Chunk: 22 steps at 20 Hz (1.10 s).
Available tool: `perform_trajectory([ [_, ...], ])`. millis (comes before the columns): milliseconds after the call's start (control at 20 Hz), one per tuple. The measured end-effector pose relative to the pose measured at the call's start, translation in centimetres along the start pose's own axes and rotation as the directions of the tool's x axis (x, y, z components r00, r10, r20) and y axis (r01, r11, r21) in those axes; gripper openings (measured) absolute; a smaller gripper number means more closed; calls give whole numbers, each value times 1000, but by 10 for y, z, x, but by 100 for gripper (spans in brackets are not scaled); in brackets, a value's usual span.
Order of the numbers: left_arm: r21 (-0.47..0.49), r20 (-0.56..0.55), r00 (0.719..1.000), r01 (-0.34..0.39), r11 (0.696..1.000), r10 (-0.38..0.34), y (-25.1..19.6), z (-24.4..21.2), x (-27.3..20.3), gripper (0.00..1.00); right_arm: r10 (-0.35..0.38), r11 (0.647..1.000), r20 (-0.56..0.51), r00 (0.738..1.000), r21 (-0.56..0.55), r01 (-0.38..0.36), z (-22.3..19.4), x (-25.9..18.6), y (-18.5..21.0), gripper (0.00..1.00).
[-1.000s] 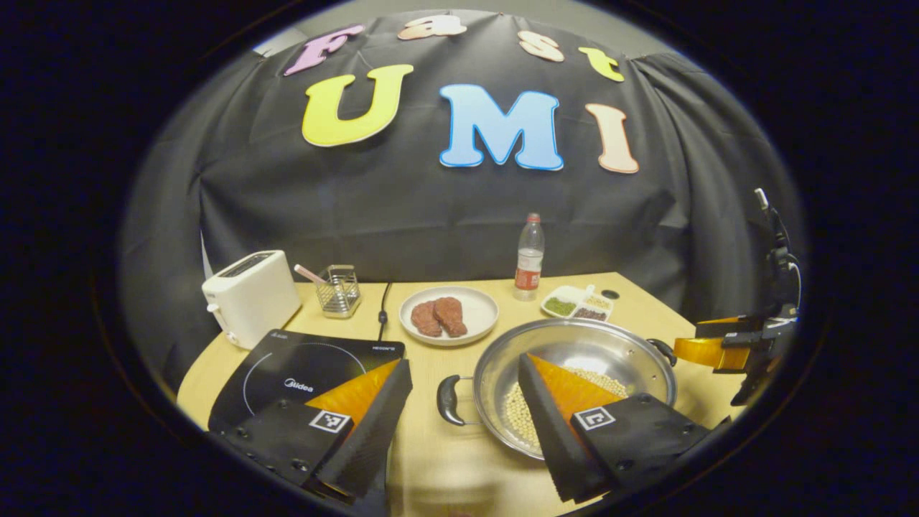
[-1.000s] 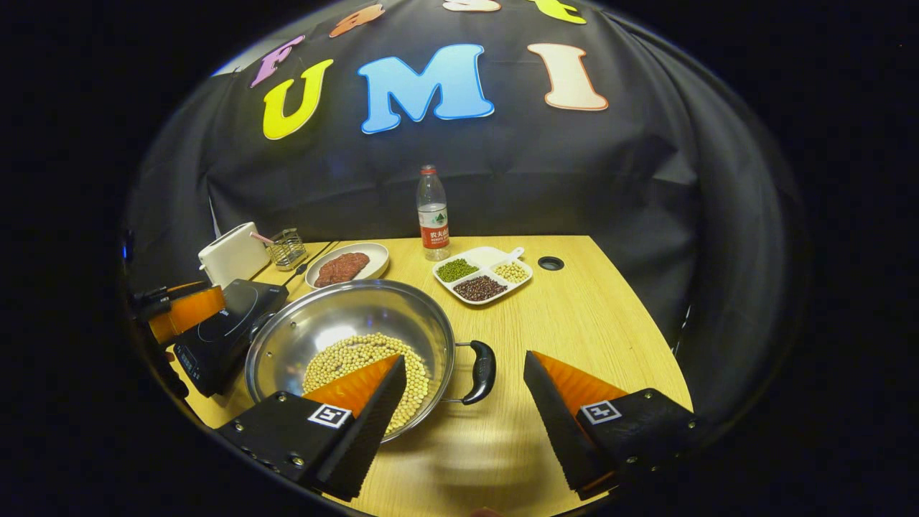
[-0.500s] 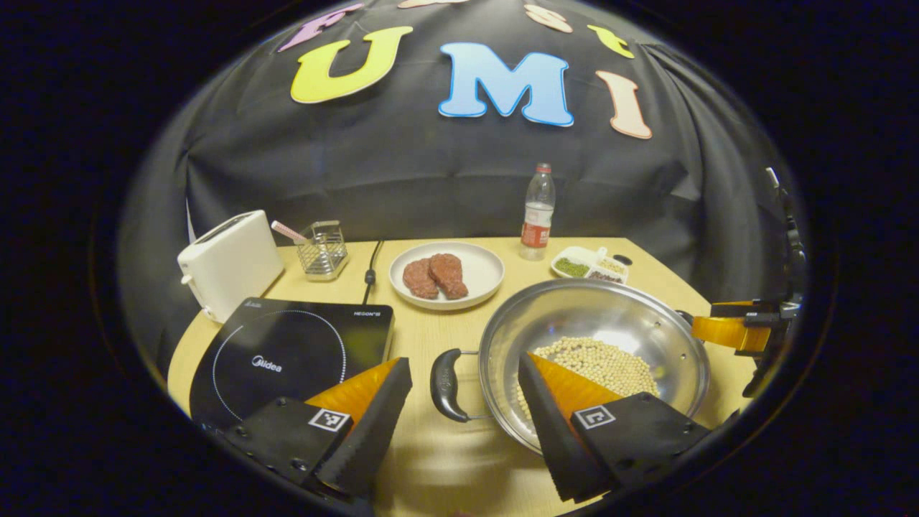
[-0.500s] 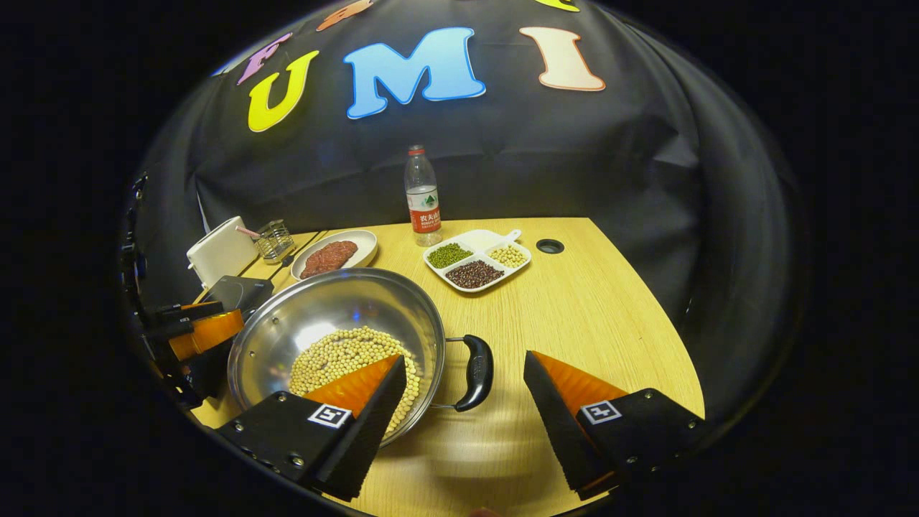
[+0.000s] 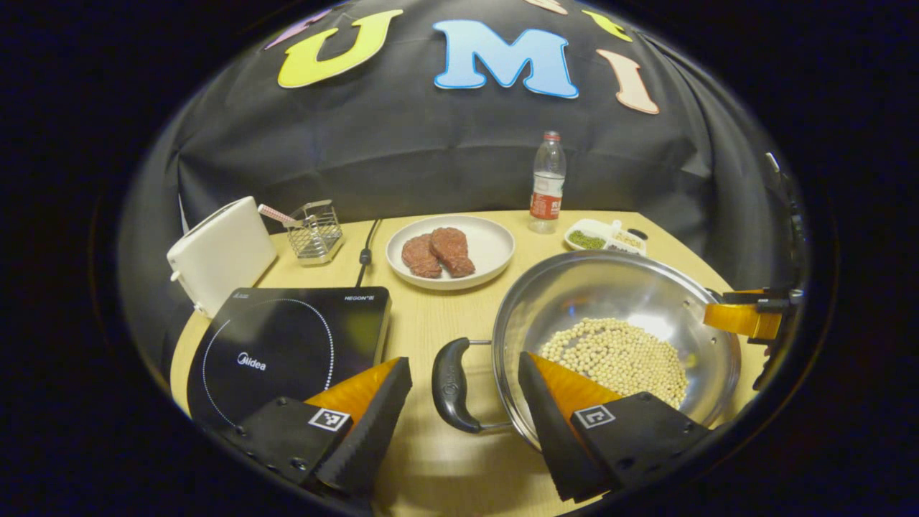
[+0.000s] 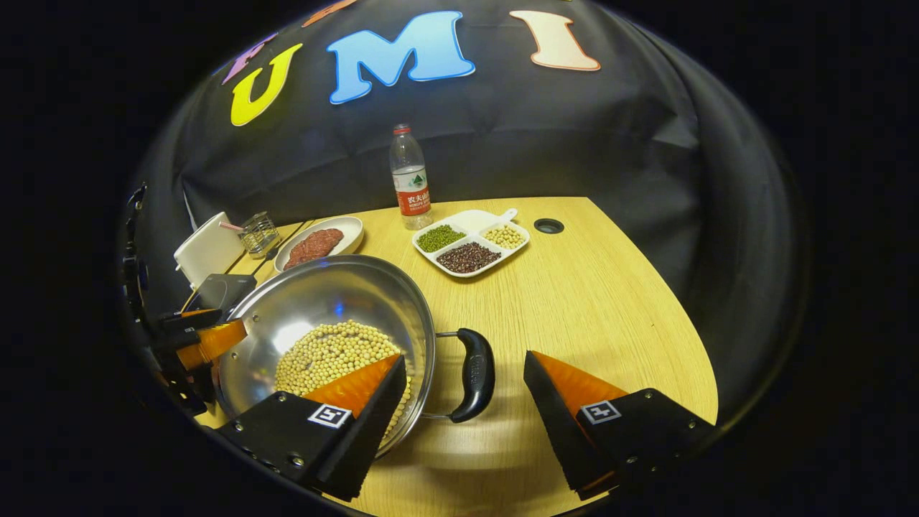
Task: First push the handle of the pot to place it horizontally, then grasp the pot with both hands and set it on the induction cooktop.
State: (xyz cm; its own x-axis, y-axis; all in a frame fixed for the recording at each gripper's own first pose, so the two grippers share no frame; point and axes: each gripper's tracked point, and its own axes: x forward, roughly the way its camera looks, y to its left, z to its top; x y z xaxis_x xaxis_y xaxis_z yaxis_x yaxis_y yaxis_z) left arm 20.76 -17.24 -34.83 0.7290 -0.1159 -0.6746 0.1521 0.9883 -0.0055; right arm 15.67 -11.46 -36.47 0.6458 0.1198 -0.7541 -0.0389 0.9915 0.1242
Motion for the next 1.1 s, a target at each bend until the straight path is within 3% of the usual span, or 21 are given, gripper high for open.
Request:
perform_trajectory([
  [100, 1, -23, 1000, 0, 1000, 0, 0, -5, 1, 96, 4, 1000, -12, 1000, 18, -4, -1, 3, 3, 99],
  [150, 0, -33, 999, -3, 1000, 3, 1, -8, 3, 97, 5, 1000, -16, 1000, 25, -4, 0, 3, 3, 91],
  [250, -7, -38, 999, -10, 1000, 9, 2, -9, 6, 97, -6, 1000, -18, 1000, 22, 7, 1, 6, 3, 86],
  [300, -7, -40, 999, -9, 1000, 8, 0, -9, 6, 100, 0, 1000, -19, 1000, 25, 1, 1, 5, 6, 76],
  [350, -4, -41, 999, -8, 1000, 8, -2, -10, 7, 98, 4, 1000, -23, 1000, 22, -3, 0, 6, 6, 67],
  [400, 4, -46, 999, -10, 1000, 10, -3, -9, 8, 95, 2, 1000, -20, 1000, 25, -2, 1, 5, 6, 67],
  [450, 14, -48, 999, -10, 1000, 11, -4, -10, 9, 89, -4, 1000, -27, 1000, 25, 5, 0, 8, 7, 59],
  [550, 29, -53, 998, -19, 999, 20, -4, -11, 11, 77, -5, 1000, -27, 1000, 27, 6, 0, 7, 8, 58],
  [700, 24, -40, 998, -46, 999, 47, -3, -8, 12, 72, -11, 1000, -29, 1000, 19, 12, 0, 6, 9, 53],
  [800, 16, -36, 998, -52, 999, 53, -3, -6, 14, 68, -16, 1000, -31, 999, 3, 16, 0, 6, 9, 49],
  [1000, 8, -29, 997, -65, 998, 65, -1, -5, 14, 72, -14, 1000, -25, 1000, -8, 14, 1, 6, 10, 50],
  [1100, -8, -25, 997, -73, 997, 72, -2, -3, 12, 65, -15, 1000, -28, 1000, -17, 14, 0, 5, 10, 49],
])
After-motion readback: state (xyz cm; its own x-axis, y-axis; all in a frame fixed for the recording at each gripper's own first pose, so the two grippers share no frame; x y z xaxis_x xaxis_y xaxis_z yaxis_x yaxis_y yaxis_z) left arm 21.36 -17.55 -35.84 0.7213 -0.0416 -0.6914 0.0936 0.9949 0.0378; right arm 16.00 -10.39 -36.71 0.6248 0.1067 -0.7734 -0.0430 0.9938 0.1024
